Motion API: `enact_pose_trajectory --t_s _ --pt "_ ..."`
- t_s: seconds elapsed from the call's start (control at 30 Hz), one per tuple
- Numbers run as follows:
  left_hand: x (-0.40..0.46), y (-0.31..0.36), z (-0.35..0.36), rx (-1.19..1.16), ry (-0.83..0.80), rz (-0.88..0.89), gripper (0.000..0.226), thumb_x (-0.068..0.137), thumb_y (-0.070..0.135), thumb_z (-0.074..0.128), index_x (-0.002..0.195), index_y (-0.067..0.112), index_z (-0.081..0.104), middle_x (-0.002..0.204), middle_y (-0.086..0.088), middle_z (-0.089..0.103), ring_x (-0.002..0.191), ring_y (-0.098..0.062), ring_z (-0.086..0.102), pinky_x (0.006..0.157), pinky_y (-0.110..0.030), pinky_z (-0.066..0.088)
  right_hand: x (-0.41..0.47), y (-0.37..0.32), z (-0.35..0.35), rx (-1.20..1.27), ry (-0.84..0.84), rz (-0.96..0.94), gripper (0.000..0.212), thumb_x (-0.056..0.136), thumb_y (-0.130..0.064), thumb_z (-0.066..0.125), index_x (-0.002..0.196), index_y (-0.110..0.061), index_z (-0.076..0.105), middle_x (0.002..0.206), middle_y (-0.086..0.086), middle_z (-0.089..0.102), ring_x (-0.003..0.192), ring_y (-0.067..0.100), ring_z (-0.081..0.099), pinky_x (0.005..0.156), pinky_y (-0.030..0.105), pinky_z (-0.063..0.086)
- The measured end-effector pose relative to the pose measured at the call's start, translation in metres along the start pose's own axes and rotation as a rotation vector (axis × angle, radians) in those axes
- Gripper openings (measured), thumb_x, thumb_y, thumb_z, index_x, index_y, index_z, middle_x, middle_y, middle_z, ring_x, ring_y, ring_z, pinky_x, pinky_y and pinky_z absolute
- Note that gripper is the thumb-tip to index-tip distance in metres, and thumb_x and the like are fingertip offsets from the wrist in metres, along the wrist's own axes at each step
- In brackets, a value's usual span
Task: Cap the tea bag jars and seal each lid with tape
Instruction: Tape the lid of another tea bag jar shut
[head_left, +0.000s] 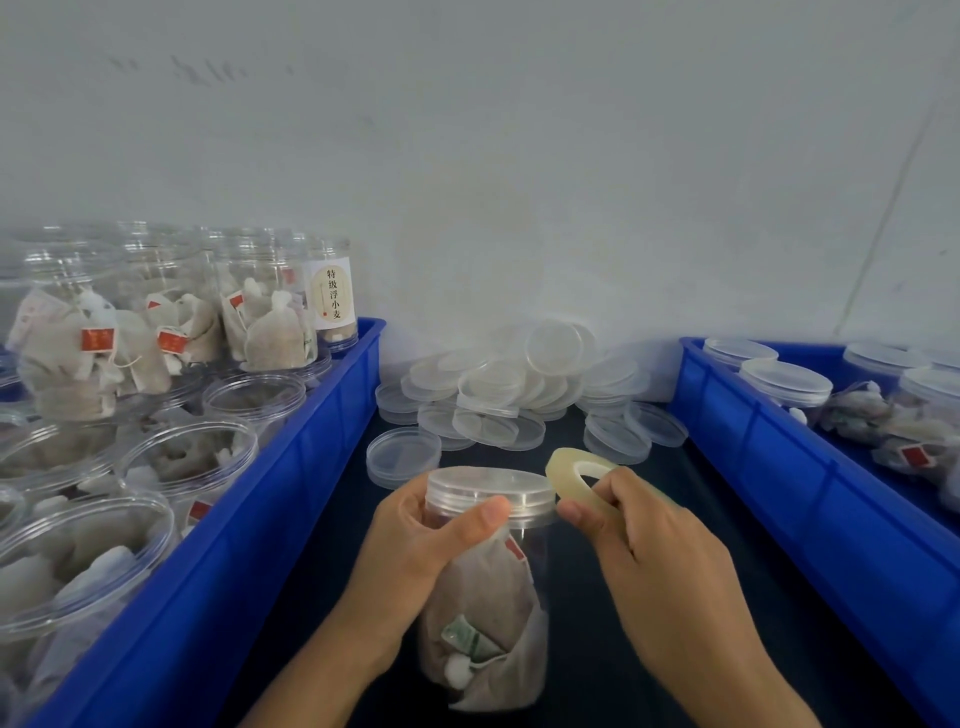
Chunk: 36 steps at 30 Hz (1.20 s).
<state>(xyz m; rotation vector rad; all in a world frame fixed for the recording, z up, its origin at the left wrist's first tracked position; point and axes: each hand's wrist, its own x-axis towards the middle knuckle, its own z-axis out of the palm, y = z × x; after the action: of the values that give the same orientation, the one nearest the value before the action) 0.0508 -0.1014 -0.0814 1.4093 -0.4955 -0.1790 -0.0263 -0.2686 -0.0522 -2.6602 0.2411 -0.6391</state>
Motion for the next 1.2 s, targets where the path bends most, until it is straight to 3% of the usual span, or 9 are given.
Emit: enact_pose_trajectory --t_s 0.23,0.43,0.53,0.67,0.77,0.83,0.93,1.03,1.2 --pt "0.002 0.001 0.0 -0.032 -0.047 -0.034 0.083 0.038 0.066 0.084 0.103 0.015 0.071 0.096 -0.007 0.076 0.088 -0.019 0.073 0.067 -0.017 0.054 0.0 0.0 0.001 -0.083 0.038 -0.036 0.061 0.064 -0.073 -0.003 0.086 -0.033 0.038 0.068 -0.01 0.049 0.061 0.002 0.048 0.053 0.014 0.034" --pt "0.004 -0.004 0.0 -0.042 -0.082 -0.059 0.062 0.053 0.059 0.079 0.095 0.014 0.075 0.094 -0.014 0.074 0.085 -0.026 0.071 0.075 -0.03 0.057 -0.001 -0.003 0.003 -0.064 0.058 -0.011 0.062 0.064 -0.073 0.0 0.092 -0.032 0.038 0.066 -0.01 0.048 0.058 0.002 0.047 0.05 0.015 0.031" --pt "-0.002 -0.002 -0.002 -0.064 -0.132 -0.1 0.063 0.056 0.064 0.077 0.094 0.014 0.074 0.089 -0.013 0.073 0.078 -0.022 0.07 0.068 -0.025 0.056 -0.004 -0.004 0.009 0.048 0.07 -0.023 0.065 0.068 -0.072 0.005 0.11 -0.035 0.036 0.068 -0.011 0.05 0.061 0.001 0.05 0.053 0.014 0.035" --pt "0.003 0.001 0.002 0.027 -0.098 -0.125 0.026 0.096 0.024 0.058 0.09 -0.002 0.06 0.079 -0.02 0.066 0.067 -0.011 0.07 0.057 -0.009 0.049 -0.007 -0.009 0.017 0.267 0.04 -0.073 0.05 0.084 -0.061 0.024 0.134 -0.062 0.02 0.059 -0.019 0.052 0.054 -0.004 0.052 0.052 0.013 0.036" --pt "-0.007 -0.005 -0.001 0.199 -0.102 -0.014 0.031 0.097 -0.002 0.047 0.067 0.002 0.043 0.062 -0.011 0.048 0.049 -0.008 0.055 0.042 -0.005 0.037 -0.007 -0.011 0.016 0.339 0.009 -0.094 0.041 0.081 -0.06 0.023 0.116 -0.064 0.044 0.064 -0.039 0.052 0.064 -0.013 0.054 0.056 0.009 0.041" --pt "-0.003 0.0 0.006 0.141 -0.007 -0.039 0.029 0.096 0.025 0.052 0.084 -0.001 0.052 0.072 -0.012 0.063 0.063 -0.007 0.067 0.056 -0.01 0.048 -0.007 -0.012 0.015 0.343 0.0 -0.08 0.035 0.079 -0.063 0.021 0.104 -0.066 0.046 0.07 -0.033 0.057 0.069 -0.01 0.057 0.059 0.012 0.042" --pt "-0.007 0.002 0.015 0.275 0.114 0.013 0.055 0.082 0.061 0.036 0.095 0.017 0.067 0.087 0.0 0.072 0.083 -0.01 0.068 0.078 -0.025 0.054 -0.008 -0.014 0.018 0.335 0.021 -0.085 0.032 0.087 -0.052 0.028 0.111 -0.056 0.049 0.087 -0.023 0.061 0.081 -0.005 0.059 0.067 0.017 0.047" --pt "-0.008 -0.004 0.018 0.368 0.278 0.112 0.05 0.078 0.067 0.03 0.095 0.034 0.064 0.088 0.009 0.068 0.082 0.005 0.064 0.07 -0.011 0.047 -0.01 -0.02 0.022 0.339 0.068 -0.118 0.038 0.087 -0.051 0.03 0.116 -0.05 0.054 0.09 -0.016 0.063 0.081 0.0 0.061 0.069 0.023 0.052" --pt "-0.01 -0.002 0.023 0.271 0.194 -0.102 0.075 0.049 0.076 0.06 0.114 0.038 0.055 0.097 0.017 0.068 0.087 0.002 0.066 0.064 -0.013 0.048 -0.012 -0.024 0.023 0.356 0.113 -0.17 0.052 0.082 -0.058 0.026 0.121 -0.043 0.057 0.09 -0.015 0.064 0.078 0.001 0.062 0.067 0.019 0.053"
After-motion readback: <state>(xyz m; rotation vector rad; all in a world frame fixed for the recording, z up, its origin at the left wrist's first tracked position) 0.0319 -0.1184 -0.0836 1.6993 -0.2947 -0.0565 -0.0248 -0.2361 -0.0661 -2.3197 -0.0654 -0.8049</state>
